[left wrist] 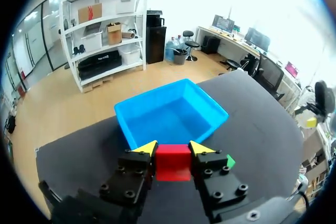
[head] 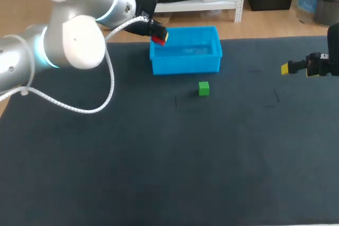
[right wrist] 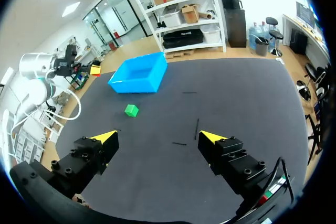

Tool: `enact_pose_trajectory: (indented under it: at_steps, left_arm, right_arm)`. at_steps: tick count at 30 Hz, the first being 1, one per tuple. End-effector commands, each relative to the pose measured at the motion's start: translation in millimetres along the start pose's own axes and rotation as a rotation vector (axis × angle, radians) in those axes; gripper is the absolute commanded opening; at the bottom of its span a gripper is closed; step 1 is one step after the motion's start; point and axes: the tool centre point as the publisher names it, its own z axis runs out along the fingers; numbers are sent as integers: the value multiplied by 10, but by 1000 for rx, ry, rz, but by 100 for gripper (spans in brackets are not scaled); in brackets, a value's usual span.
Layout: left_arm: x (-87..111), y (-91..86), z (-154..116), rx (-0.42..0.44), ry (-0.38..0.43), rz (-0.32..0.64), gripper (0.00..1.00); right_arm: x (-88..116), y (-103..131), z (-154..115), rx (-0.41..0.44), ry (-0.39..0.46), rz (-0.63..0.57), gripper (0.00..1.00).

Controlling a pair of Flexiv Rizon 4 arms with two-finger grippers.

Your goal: Use the left arm to pick the red cube and place it into the blue plastic box first, then use the right arm to grasp the green cube and put it into the same blue plastic box after the first action is fully finished.

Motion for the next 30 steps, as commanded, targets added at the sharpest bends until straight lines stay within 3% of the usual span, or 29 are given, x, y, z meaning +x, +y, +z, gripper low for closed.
enact_pose_trajectory:
  at_steps: [1, 16, 30]
  left_arm:
    - [-195, 60, 451, -16, 48, -18, 0]
    - [-82, 31, 744, -46, 192, -117, 0]
    - [36, 64, 825, -60, 261, -169, 0]
  right_arm:
    - [-3, -4, -3, -1, 2, -1, 100]
    - [-3, -4, -3, -1, 2, -1, 100]
    - [-3, -4, -3, -1, 2, -1, 100]
